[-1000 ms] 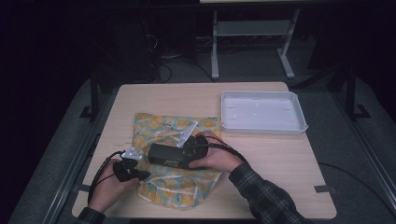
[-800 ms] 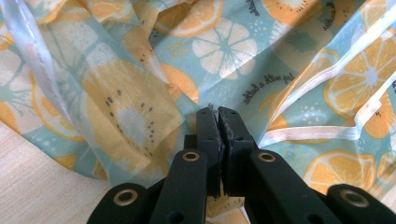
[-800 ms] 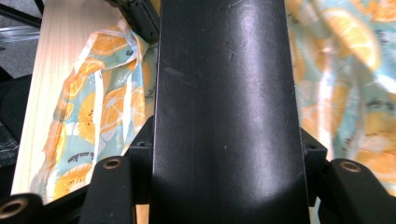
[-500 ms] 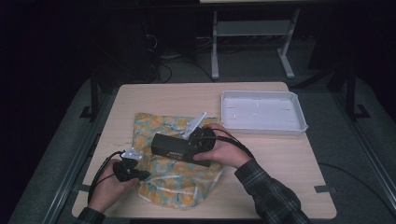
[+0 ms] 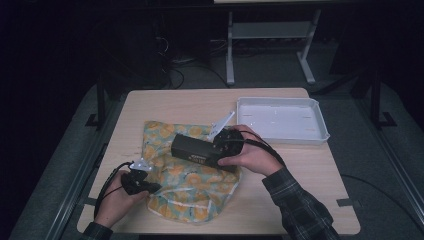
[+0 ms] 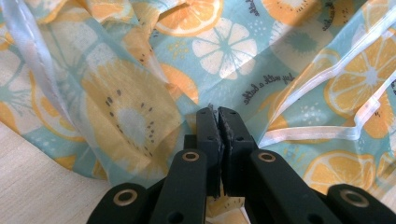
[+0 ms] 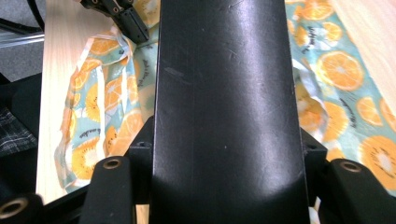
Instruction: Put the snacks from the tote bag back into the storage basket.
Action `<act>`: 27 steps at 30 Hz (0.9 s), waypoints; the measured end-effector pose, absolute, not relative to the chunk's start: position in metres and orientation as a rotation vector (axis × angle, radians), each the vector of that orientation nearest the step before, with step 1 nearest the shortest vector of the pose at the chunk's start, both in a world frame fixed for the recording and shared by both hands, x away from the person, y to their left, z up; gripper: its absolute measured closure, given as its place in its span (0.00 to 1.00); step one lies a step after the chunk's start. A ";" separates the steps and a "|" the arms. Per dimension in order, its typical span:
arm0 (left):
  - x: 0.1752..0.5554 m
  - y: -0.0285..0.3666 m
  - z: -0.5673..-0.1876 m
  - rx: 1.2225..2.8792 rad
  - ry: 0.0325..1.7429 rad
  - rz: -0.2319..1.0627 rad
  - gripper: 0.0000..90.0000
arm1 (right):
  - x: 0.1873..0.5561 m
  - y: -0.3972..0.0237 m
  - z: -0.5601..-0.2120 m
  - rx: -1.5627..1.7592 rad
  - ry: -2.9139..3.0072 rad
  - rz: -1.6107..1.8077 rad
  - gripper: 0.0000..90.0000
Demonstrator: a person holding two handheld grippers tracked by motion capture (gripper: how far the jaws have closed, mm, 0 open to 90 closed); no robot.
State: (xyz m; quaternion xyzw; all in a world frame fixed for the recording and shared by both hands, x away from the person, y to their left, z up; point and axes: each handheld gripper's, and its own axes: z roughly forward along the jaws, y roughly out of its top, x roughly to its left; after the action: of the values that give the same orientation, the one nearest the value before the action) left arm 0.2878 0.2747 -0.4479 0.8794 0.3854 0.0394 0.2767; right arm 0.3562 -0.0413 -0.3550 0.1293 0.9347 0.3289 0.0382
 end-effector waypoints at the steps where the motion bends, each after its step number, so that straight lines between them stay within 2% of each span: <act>1: 0.288 0.275 -0.448 2.361 1.035 0.106 0.97 | 0.357 -0.044 -0.354 0.396 2.862 1.010 0.46; 13: 0.288 0.273 -0.443 2.327 1.008 0.069 0.92 | 0.361 -0.071 -0.347 0.465 2.831 0.982 0.46; 18: 0.286 0.274 -0.433 2.287 0.970 0.077 0.83 | 0.364 -0.085 -0.346 0.510 2.810 0.971 0.46; 27: 0.283 0.279 -0.411 2.233 0.887 0.105 0.63 | 0.372 -0.111 -0.349 0.601 2.779 0.967 0.46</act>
State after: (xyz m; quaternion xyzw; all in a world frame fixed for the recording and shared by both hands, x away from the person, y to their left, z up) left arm 0.2828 0.2792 -0.4105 0.8663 0.3442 0.0408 0.3598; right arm 0.3725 -0.1106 -0.3492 0.1997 0.9231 0.3212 0.0693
